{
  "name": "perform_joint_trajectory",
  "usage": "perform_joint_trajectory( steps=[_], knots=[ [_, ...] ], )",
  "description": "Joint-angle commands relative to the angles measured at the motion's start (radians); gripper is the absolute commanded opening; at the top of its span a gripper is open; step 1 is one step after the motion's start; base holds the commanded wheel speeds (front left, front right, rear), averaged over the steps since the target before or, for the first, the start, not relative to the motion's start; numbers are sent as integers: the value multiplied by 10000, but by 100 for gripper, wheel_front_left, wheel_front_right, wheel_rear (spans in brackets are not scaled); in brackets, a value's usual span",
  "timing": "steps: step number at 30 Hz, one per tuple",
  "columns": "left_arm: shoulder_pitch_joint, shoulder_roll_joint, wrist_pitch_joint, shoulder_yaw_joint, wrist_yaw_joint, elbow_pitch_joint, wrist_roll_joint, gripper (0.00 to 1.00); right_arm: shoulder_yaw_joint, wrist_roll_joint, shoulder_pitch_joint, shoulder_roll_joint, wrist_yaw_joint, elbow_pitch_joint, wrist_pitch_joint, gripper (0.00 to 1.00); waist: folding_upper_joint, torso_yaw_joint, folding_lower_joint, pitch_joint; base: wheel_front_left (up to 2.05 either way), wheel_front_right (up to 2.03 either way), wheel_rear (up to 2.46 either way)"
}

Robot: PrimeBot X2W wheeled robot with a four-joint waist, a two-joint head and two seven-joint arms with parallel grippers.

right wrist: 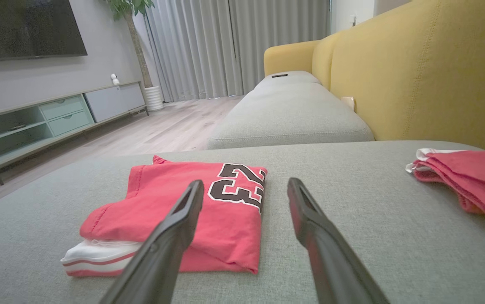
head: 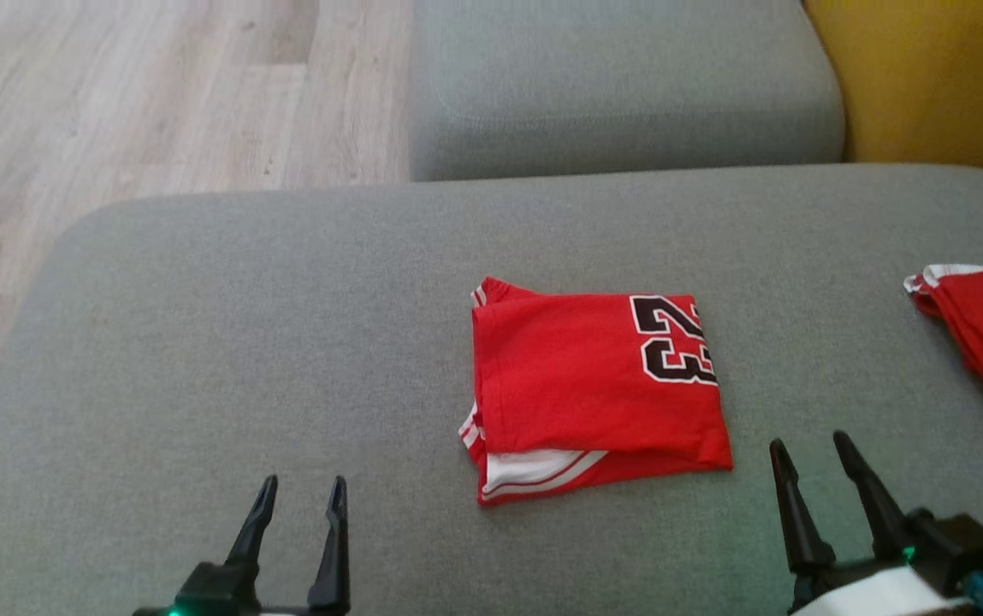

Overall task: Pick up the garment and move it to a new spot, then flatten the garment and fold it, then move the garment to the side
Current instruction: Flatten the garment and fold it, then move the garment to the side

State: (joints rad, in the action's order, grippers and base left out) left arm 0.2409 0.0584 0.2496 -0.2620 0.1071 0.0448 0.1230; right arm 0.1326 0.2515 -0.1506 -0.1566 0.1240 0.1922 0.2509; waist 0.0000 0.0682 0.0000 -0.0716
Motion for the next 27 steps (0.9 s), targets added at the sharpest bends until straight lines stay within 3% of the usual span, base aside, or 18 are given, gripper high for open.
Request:
perform_joint_trajectory(
  steps=[1,27],
  knots=[
    [-324,-82,122,398,86,-265,-55,100,111,-104,188,-80,67,-363,107,100,0,13,0,-75,0,0,0],
    [-271,-82,122,221,30,-116,-77,100,111,-191,-119,70,67,-202,108,100,0,121,0,-207,0,0,0]
  ],
)
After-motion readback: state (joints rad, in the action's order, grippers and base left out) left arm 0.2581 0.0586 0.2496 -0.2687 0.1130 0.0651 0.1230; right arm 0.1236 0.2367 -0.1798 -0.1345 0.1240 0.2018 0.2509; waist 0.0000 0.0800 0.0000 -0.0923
